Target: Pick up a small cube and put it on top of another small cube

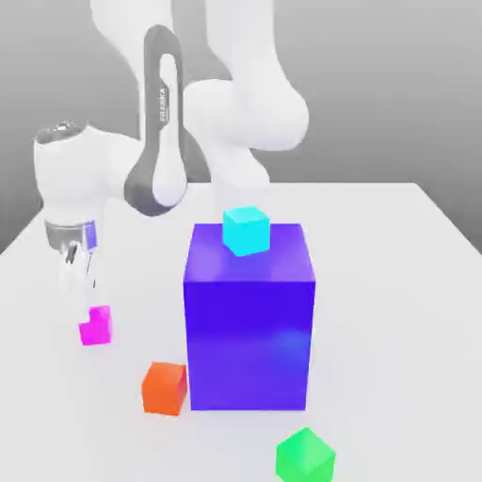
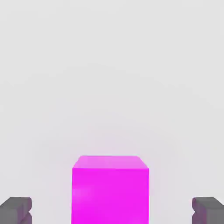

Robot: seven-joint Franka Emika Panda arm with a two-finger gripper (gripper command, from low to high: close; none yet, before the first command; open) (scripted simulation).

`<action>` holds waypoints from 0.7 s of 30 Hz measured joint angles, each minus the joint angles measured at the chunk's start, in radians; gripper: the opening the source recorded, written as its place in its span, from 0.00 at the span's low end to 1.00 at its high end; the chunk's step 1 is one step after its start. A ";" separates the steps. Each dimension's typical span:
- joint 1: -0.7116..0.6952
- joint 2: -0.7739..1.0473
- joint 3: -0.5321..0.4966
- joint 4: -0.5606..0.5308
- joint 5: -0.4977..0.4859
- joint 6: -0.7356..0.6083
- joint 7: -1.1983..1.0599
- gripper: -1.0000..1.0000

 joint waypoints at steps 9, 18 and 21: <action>-0.239 0.145 0.255 0.022 0.064 0.123 -0.047 0.00; -0.100 0.040 0.088 0.008 -0.045 0.033 0.034 0.00; -0.096 -0.039 0.078 -0.006 -0.057 -0.031 0.039 0.00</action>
